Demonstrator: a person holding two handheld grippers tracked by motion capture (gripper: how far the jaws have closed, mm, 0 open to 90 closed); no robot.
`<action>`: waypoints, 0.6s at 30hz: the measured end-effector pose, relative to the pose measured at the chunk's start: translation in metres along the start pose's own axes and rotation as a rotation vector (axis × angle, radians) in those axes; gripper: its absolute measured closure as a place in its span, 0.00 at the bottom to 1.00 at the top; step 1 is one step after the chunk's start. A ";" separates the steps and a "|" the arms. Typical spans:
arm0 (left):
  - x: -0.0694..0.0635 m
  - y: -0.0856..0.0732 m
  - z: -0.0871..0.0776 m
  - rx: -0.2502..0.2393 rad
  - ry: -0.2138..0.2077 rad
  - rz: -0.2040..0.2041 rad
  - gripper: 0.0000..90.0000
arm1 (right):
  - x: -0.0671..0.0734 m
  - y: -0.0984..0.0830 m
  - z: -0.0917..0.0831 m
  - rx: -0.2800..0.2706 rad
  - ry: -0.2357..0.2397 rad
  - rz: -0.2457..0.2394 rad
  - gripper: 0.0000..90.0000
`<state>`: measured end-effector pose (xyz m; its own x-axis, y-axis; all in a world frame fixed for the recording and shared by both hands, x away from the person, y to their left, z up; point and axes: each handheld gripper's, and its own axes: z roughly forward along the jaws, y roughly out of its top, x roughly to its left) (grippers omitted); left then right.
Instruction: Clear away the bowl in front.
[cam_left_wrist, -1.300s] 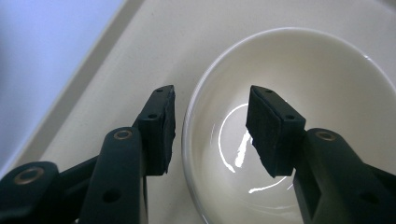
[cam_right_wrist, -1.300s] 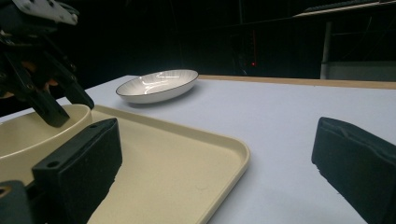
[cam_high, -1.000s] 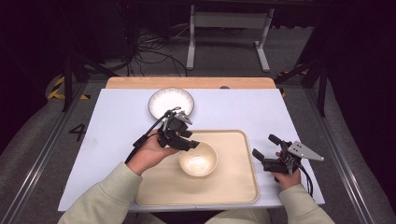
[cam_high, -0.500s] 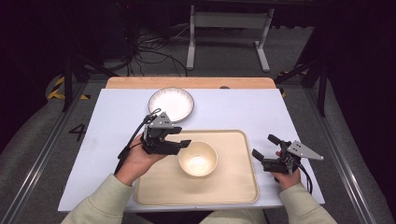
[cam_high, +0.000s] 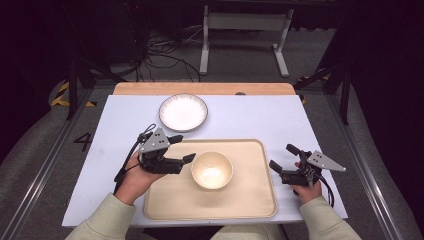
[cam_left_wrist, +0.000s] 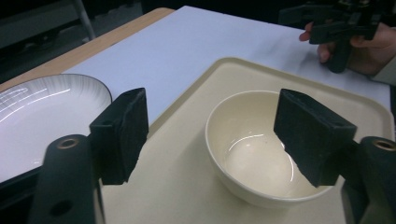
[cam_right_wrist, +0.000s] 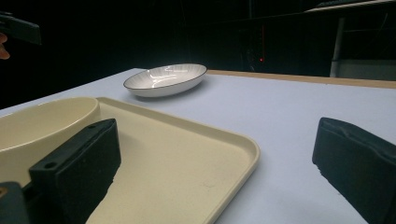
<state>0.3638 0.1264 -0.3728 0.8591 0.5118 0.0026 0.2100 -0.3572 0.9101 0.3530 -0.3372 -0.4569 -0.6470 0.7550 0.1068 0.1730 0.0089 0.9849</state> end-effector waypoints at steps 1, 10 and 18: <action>0.000 0.000 0.000 0.000 0.000 0.000 0.26 | 0.000 0.000 0.000 -0.001 -0.002 0.001 0.02; 0.016 -0.021 -0.015 -0.145 -0.068 -0.095 0.15 | 0.000 0.000 -0.001 -0.012 -0.002 0.006 0.02; 0.021 -0.035 -0.024 -0.185 -0.066 -0.118 0.11 | 0.000 0.000 -0.003 -0.017 -0.002 0.002 0.02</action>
<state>0.3633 0.1689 -0.3947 0.8634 0.4874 -0.1302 0.2273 -0.1454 0.9629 0.3510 -0.3390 -0.4566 -0.6448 0.7566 0.1086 0.1621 -0.0035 0.9868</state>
